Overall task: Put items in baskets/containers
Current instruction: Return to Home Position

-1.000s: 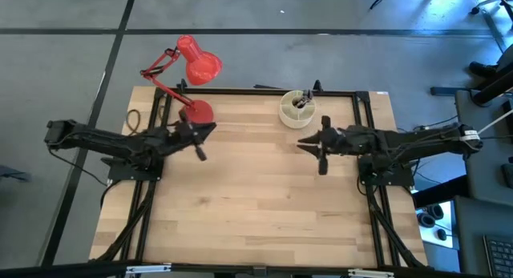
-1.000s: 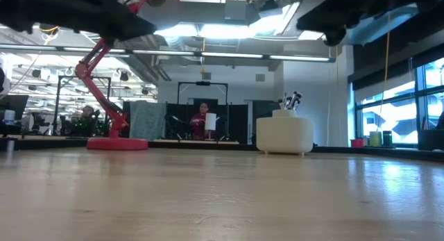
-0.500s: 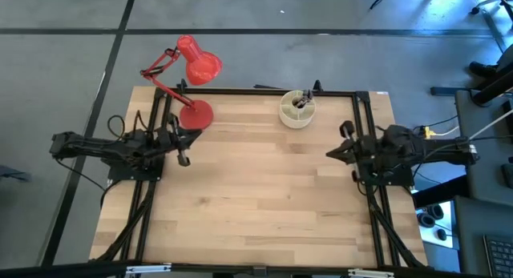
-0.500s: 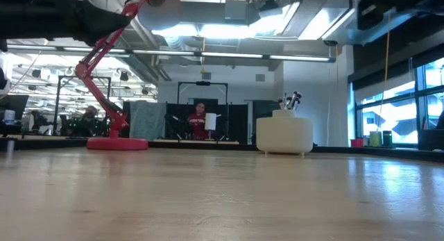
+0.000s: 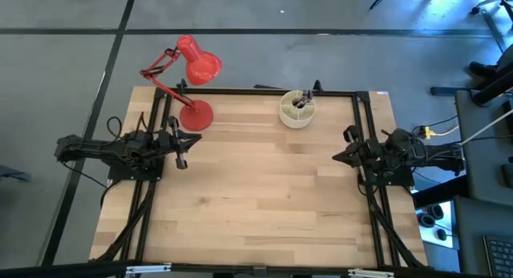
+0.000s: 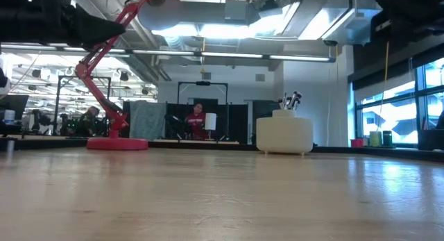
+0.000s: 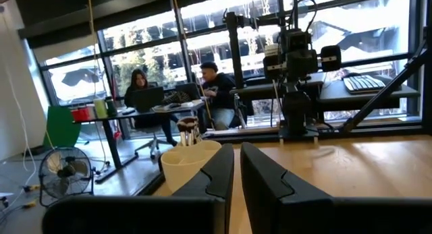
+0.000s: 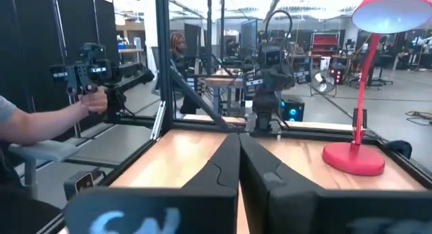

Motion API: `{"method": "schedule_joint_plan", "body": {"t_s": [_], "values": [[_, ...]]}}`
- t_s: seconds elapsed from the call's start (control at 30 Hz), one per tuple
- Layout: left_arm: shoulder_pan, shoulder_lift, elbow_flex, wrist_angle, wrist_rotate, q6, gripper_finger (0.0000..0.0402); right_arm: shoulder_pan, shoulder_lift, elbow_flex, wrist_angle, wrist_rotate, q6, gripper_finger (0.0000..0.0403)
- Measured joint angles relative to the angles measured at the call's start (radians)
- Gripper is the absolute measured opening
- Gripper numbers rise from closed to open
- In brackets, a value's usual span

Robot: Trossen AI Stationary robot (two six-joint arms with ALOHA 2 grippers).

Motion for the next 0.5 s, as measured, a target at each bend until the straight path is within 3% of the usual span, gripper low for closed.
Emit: {"method": "schedule_joint_plan", "body": {"t_s": [0.33,0.5], "values": [[0.0,-0.145,0.0,-0.161,0.006,-0.025,0.0023,0.0,-0.052,-0.052,0.0,-0.019,0.041,0.0004],[0.0,-0.149,0.0,-0.207,0.027,-0.029,0.0023,0.0,-0.053,-0.055,0.001,-0.045,0.046,0.0004]]}}
